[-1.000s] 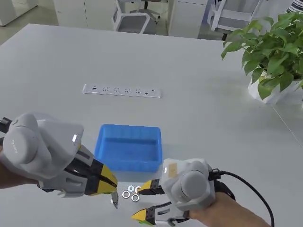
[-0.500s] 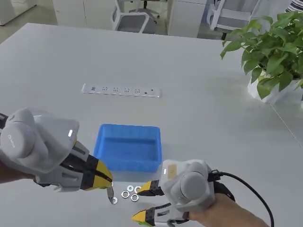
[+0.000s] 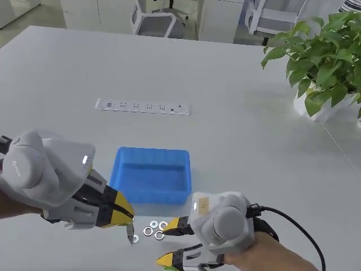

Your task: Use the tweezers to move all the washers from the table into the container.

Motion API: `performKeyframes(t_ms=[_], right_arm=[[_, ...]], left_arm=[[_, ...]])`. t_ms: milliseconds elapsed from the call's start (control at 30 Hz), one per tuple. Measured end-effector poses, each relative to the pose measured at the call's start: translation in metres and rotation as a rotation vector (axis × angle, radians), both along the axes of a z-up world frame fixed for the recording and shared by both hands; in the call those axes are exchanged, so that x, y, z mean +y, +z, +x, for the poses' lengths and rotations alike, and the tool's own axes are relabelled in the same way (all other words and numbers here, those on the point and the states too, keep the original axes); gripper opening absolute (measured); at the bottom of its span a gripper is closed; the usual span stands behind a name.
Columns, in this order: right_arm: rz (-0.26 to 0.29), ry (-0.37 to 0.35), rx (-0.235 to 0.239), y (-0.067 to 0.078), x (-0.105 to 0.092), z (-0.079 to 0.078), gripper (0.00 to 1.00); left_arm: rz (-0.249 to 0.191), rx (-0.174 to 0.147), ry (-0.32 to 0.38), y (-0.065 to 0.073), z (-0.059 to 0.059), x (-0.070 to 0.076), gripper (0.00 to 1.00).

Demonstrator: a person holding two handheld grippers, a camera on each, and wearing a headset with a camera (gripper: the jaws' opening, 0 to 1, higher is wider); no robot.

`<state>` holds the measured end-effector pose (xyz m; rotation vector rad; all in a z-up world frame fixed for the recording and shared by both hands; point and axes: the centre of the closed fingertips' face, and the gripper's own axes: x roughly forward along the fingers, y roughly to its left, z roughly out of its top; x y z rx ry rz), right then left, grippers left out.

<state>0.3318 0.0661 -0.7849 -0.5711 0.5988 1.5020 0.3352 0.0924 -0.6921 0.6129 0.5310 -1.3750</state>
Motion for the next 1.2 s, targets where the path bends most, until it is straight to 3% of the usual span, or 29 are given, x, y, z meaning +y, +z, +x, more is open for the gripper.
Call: performKeyframes(t_ms=[867,933,1200], right_arm=[[-0.001,0.004,0.008,-0.0021,0.0018,-0.0014,0.32],[0.0,0.005,0.008,-0.002,0.0021,-0.0015,0.32],[0.002,0.007,0.012,-0.0028,0.0035,-0.0023,0.32]], left_arm=[[0.006,-0.006,-0.006,-0.0024,0.0024,-0.0009,0.05],[0.012,-0.019,-0.005,-0.0018,0.0041,-0.0005,0.05],[0.009,-0.002,-0.005,-0.0031,0.0037,0.0006,0.05]])
